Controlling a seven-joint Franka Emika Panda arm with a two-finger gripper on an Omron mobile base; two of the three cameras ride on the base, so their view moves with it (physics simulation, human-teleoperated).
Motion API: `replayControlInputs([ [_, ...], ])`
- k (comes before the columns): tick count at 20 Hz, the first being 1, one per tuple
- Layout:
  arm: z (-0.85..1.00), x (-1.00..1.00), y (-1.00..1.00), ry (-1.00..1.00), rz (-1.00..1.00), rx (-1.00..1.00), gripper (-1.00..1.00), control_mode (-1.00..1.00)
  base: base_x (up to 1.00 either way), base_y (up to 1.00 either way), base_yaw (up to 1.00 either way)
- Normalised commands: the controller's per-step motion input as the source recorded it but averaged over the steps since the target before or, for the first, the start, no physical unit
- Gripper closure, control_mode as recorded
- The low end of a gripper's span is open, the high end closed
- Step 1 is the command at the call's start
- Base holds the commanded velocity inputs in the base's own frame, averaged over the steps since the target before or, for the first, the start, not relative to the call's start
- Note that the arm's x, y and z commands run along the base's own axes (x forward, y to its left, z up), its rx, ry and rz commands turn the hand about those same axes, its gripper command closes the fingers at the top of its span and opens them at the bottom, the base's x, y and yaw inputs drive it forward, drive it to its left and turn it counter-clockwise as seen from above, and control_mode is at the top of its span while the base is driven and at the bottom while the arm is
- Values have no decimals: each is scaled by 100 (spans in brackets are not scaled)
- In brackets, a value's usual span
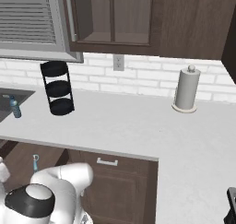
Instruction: Pick the peeler from the drawer and place it on the counter.
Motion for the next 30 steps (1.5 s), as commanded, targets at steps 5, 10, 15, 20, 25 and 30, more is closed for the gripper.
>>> replayControlInputs([
  [5,68,87,1,-9,0,-6,-100,-100,0,0,0],
  [10,-15,36,4,-9,0,0,-100,-100,0,0,0],
  [15,-36,0,14,-1,0,0,-100,-100,0,0,0],
  [20,-46,26,0,-2,0,0,-100,-100,0,0,0],
  [25,-60,21,0,0,0,0,-100,-100,0,0,0],
  [30,-58,3,0,2,3,0,-100,-100,0,0,0],
])
